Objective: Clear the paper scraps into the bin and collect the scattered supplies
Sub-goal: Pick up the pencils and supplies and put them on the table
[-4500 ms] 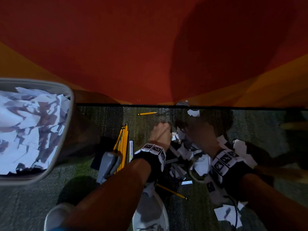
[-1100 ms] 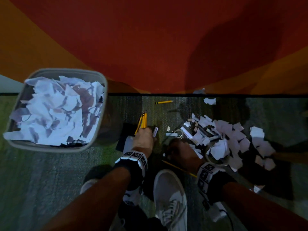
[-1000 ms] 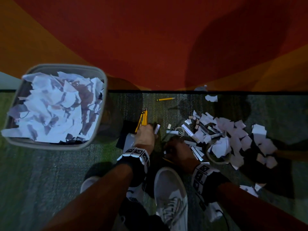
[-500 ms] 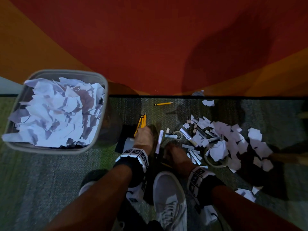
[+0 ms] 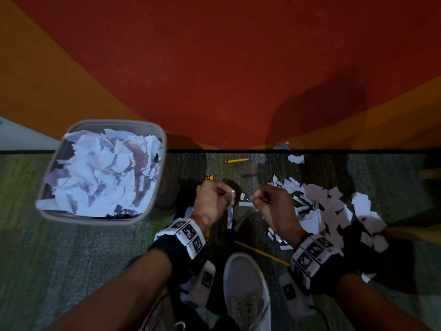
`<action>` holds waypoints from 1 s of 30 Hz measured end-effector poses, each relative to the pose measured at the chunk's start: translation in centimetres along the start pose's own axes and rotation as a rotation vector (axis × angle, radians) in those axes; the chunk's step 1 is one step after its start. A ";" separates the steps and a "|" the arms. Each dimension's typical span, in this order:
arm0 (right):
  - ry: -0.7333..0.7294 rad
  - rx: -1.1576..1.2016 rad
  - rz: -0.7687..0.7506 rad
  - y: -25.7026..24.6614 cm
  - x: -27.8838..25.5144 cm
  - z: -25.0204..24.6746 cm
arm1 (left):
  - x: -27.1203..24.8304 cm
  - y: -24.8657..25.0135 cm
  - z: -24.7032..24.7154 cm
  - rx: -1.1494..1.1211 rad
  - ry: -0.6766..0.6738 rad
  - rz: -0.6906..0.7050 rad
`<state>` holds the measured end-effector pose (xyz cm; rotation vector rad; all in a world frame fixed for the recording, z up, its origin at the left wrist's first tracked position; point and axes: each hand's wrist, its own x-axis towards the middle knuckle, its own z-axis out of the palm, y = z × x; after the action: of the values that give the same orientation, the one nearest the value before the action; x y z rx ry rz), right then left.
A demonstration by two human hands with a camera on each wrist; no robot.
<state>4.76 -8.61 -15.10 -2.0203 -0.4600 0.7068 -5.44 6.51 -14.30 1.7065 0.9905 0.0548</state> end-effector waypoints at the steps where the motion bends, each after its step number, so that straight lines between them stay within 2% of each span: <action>1: 0.007 0.024 -0.025 -1.1 -0.3 -0.2 | -0.8 1.2 -0.5 -0.009 -0.011 0.034; 4: 0.037 0.062 -0.054 -4.8 -1.1 -1.1 | -3.2 4.5 -2.4 0.055 -0.062 0.148; 8: -0.073 0.343 -0.065 -10.8 -1.4 -1.1 | -6.9 8.9 -7.2 0.245 -0.102 0.320; 11: -0.089 0.233 -0.187 -15.5 -1.4 1.0 | -8.5 11.7 -12.9 0.352 -0.093 0.400; 13: -0.157 0.203 -0.271 -19.1 -1.8 3.0 | -9.0 12.8 -17.4 0.447 -0.016 0.432; 16: -0.227 0.150 -0.368 -23.0 -1.6 6.1 | -9.8 13.6 -22.8 0.536 0.075 0.388; 21: -0.199 -0.034 -0.477 -26.6 1.0 9.4 | -9.2 12.6 -27.9 0.562 0.258 0.351; 25: -0.286 -0.228 -0.417 -26.5 2.7 9.7 | -7.1 11.4 -28.4 0.548 0.243 0.265; 30: -0.269 -0.262 -0.386 -25.8 2.7 7.3 | -6.5 12.2 -28.0 0.623 0.262 0.295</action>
<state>1.00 10.79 3.24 -1.9958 -1.1164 0.7044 -16.42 23.63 9.41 2.4603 0.9980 0.1803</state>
